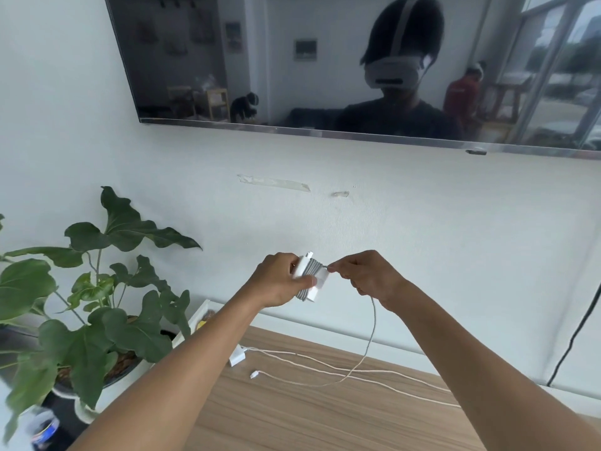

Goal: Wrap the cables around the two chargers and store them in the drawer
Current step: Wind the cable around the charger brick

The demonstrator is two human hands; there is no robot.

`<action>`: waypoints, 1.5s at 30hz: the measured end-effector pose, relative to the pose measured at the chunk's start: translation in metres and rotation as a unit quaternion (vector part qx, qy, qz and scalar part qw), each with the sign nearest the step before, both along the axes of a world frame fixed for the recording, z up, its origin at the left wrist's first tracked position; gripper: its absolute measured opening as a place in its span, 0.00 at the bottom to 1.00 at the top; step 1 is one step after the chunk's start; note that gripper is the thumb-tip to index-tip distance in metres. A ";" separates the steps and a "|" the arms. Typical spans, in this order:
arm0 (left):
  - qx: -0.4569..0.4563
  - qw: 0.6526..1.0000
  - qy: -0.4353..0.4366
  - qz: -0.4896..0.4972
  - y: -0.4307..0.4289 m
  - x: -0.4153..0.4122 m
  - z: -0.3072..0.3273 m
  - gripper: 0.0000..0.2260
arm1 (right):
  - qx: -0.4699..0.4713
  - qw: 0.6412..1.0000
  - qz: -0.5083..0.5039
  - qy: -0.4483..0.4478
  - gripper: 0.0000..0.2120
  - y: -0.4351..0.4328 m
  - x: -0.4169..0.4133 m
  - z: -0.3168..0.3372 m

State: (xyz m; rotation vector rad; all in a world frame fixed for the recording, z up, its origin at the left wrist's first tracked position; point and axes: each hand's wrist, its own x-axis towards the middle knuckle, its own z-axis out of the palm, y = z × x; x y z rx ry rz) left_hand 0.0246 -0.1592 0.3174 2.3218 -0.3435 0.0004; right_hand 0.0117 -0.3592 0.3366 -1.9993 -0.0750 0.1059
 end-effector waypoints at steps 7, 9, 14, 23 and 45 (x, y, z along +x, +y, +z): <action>-0.096 0.994 0.021 0.043 -0.004 0.007 0.001 0.09 | -0.191 0.948 -0.019 -0.253 0.10 0.021 -0.014 -0.015; -0.146 0.986 0.054 0.052 -0.003 0.009 0.000 0.11 | -0.207 0.935 -0.023 -0.288 0.10 0.024 -0.017 -0.020; -0.237 0.964 0.111 0.047 -0.006 0.005 0.003 0.13 | -0.231 0.919 -0.031 -0.318 0.07 0.031 -0.017 -0.022; -0.235 0.964 0.114 0.047 -0.002 0.007 0.011 0.13 | -0.167 0.928 -0.039 -0.332 0.11 0.035 -0.014 -0.023; -0.317 0.931 0.117 0.139 -0.013 0.005 0.001 0.10 | -0.170 0.916 -0.047 -0.360 0.17 0.042 -0.031 -0.064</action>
